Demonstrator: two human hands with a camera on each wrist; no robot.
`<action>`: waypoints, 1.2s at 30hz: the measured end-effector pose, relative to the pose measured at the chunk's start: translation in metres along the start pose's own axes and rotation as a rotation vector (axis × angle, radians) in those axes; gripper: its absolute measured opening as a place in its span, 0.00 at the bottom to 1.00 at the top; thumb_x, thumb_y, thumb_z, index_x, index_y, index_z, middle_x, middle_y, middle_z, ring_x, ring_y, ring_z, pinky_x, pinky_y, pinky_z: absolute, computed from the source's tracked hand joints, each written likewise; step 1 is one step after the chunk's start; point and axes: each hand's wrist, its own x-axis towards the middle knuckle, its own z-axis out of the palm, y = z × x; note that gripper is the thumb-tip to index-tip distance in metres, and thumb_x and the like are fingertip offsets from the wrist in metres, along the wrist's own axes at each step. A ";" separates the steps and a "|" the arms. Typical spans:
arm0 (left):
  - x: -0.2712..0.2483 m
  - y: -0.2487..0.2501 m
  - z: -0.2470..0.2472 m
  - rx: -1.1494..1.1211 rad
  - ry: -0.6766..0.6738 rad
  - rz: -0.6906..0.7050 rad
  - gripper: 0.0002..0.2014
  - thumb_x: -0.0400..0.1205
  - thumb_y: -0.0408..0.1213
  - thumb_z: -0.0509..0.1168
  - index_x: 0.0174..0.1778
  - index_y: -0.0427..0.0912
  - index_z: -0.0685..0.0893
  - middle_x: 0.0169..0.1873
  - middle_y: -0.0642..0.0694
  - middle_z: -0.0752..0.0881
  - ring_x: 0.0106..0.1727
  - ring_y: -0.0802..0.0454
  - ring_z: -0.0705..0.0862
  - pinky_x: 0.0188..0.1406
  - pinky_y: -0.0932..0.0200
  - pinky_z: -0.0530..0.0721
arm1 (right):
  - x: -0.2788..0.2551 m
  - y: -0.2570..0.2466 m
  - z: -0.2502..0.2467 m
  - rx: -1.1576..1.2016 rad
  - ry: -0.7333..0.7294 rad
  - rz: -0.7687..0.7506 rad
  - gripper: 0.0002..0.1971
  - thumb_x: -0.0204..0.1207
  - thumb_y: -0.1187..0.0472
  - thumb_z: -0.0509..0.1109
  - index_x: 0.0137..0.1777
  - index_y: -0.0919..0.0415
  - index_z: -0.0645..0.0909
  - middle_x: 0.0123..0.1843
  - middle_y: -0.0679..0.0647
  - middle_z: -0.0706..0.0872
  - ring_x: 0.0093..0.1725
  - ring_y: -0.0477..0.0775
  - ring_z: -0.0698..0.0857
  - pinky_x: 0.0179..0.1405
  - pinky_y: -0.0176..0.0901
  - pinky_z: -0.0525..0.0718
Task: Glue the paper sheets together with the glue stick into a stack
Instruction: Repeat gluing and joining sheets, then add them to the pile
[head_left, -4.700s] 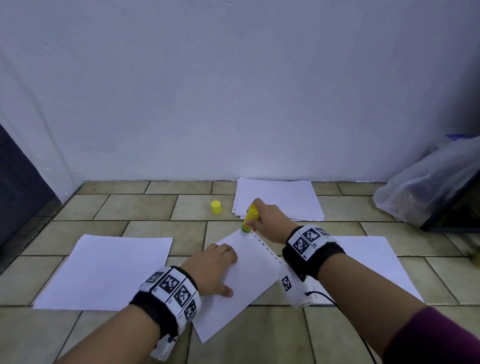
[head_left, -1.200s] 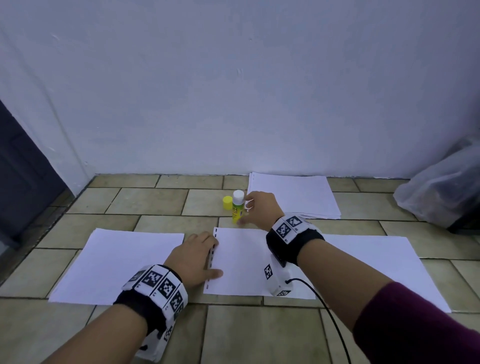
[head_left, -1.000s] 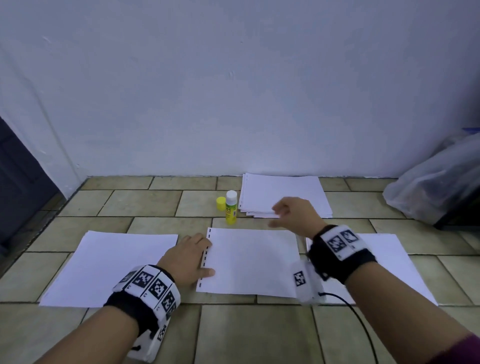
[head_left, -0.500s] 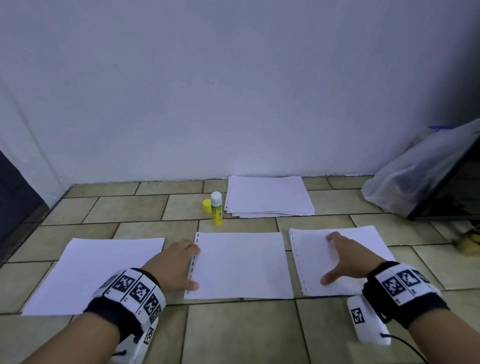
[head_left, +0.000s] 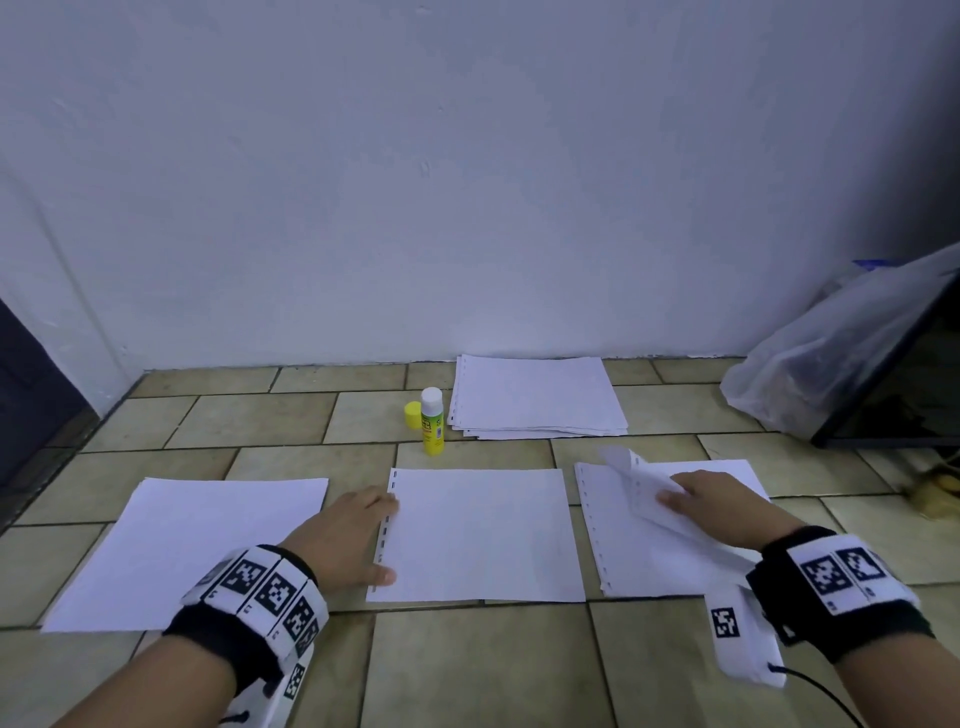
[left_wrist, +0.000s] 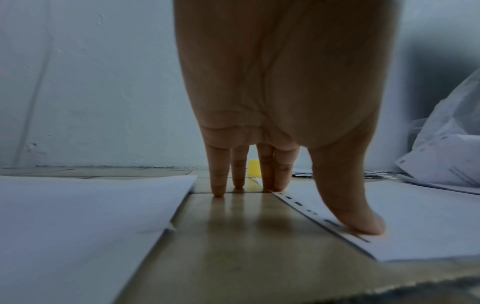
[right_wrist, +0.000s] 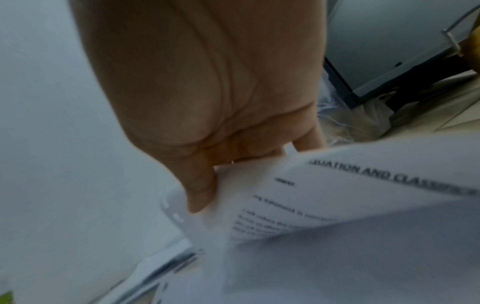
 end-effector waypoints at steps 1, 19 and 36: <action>0.000 0.000 0.000 0.002 0.000 0.001 0.41 0.79 0.53 0.68 0.84 0.45 0.55 0.82 0.54 0.56 0.80 0.54 0.59 0.77 0.58 0.65 | -0.001 -0.001 -0.005 0.019 0.054 0.018 0.16 0.86 0.56 0.57 0.35 0.58 0.73 0.34 0.49 0.77 0.41 0.54 0.77 0.34 0.34 0.68; -0.004 -0.002 0.007 0.012 0.053 -0.023 0.43 0.76 0.60 0.69 0.82 0.50 0.58 0.82 0.54 0.49 0.80 0.55 0.60 0.72 0.57 0.72 | -0.025 -0.173 0.062 -0.007 -0.022 -0.243 0.20 0.84 0.46 0.53 0.67 0.56 0.75 0.65 0.57 0.78 0.71 0.60 0.71 0.69 0.59 0.68; -0.003 -0.003 0.009 0.028 0.056 -0.017 0.41 0.76 0.62 0.67 0.81 0.50 0.59 0.82 0.56 0.54 0.78 0.56 0.63 0.71 0.57 0.74 | -0.004 -0.204 0.090 0.103 -0.136 -0.114 0.28 0.83 0.41 0.53 0.75 0.58 0.66 0.75 0.60 0.69 0.79 0.66 0.59 0.71 0.74 0.64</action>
